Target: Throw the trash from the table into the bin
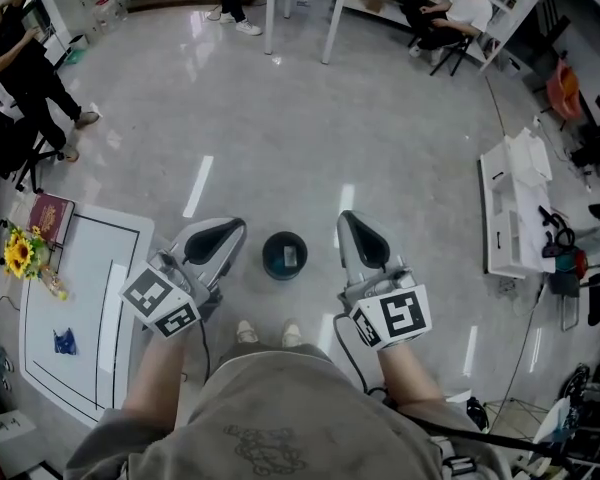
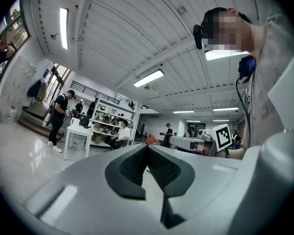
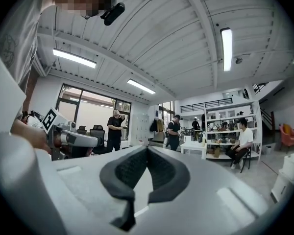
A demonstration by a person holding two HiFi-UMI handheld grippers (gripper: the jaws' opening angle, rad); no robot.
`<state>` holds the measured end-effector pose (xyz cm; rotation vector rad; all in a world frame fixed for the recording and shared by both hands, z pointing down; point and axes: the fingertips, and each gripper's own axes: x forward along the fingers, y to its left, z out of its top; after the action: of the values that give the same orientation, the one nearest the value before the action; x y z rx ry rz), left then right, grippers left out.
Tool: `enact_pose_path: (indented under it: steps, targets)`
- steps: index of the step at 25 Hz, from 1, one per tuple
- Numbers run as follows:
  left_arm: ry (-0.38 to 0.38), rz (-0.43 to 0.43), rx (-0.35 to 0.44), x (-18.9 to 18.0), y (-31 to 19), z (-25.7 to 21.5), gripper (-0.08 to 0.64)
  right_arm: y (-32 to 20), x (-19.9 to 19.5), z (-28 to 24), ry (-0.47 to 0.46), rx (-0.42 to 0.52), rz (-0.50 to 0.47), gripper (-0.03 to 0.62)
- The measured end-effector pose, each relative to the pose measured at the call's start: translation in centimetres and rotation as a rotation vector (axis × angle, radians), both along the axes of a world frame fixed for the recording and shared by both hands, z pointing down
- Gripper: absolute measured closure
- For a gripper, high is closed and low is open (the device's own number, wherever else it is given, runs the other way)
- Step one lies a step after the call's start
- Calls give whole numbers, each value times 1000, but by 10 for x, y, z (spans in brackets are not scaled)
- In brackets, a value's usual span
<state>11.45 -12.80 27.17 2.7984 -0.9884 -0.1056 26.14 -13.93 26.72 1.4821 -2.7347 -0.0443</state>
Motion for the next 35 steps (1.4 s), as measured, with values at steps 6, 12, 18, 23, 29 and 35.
enact_pose_path:
  steps: [6, 12, 18, 23, 29, 35]
  targets:
    - [-14, -25, -8, 11, 0, 11, 561, -4, 11, 14, 2, -26, -23, 592]
    - [-30, -103, -15, 8, 5, 14, 561, -10, 18, 16, -13, -30, -75, 591]
    - [-42, -203, -16, -6, 14, 15, 561, -12, 14, 19, -22, -20, -156, 592]
    - [-64, -314, -28, -27, 32, 11, 561, -13, -12, 12, -22, -1, -280, 592]
    - [-90, -494, -42, -75, 71, 9, 561, 4, -89, 12, -14, 11, -515, 591]
    - [-118, -750, -42, -157, 138, -10, 561, 51, -193, -16, -52, 65, -798, 592]
